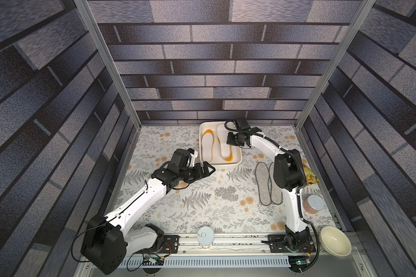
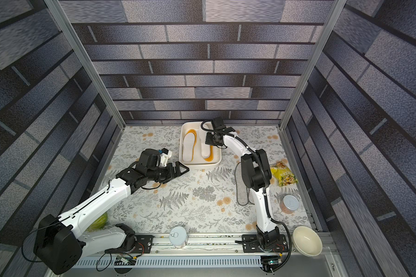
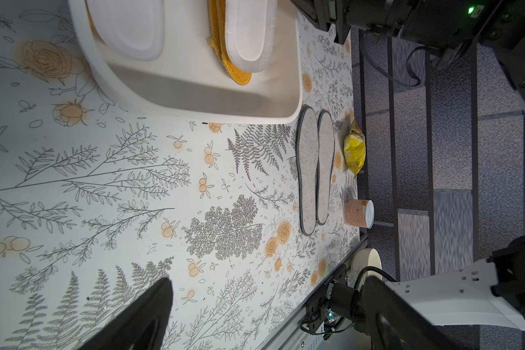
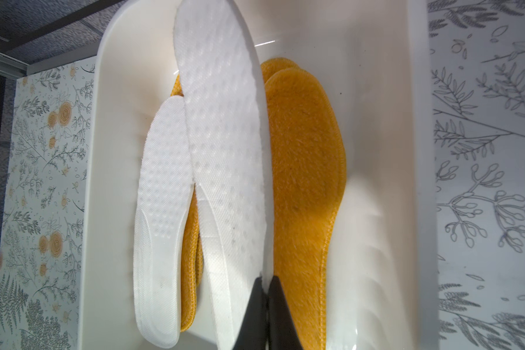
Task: Put the insoles into the storage box
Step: Place the insole in the storage box.
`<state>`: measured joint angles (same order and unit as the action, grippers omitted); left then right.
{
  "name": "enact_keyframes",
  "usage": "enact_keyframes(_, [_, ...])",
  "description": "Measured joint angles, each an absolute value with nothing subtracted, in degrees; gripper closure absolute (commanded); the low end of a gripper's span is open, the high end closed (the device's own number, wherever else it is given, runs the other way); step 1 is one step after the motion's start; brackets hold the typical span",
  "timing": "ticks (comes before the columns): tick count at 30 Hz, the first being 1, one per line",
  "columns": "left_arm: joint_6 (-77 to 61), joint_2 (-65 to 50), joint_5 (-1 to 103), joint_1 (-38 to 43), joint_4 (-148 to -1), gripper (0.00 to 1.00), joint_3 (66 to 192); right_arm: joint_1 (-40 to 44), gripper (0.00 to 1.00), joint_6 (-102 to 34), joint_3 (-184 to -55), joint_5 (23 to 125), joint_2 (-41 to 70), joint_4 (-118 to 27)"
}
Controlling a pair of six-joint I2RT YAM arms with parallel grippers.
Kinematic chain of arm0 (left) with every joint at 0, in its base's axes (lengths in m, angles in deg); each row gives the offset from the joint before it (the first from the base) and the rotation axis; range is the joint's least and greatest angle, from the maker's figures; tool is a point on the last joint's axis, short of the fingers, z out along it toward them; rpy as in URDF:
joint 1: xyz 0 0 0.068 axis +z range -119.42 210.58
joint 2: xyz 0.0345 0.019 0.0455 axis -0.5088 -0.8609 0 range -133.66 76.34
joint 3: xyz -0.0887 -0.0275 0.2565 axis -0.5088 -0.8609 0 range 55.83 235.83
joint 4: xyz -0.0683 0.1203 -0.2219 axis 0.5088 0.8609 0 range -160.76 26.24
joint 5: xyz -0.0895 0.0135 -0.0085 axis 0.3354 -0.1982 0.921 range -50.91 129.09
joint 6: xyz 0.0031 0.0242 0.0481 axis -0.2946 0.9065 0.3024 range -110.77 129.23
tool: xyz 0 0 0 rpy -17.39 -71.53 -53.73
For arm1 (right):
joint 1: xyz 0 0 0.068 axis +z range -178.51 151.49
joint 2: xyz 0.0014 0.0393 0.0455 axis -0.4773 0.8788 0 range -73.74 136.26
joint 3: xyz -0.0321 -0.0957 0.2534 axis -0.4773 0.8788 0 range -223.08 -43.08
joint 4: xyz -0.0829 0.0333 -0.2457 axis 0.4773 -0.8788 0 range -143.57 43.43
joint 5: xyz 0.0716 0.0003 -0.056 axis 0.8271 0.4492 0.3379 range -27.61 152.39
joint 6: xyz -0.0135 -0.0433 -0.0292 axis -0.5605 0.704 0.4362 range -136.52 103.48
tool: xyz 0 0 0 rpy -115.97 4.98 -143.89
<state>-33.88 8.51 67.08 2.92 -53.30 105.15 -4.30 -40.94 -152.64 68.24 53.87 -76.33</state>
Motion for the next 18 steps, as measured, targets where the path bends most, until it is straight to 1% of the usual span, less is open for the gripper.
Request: enact_keyframes(18, [-33.2,7.5,67.8,2.9,-53.3,0.0,105.2,-4.9,1.0,-40.9,-150.5,68.5,54.0,-76.3])
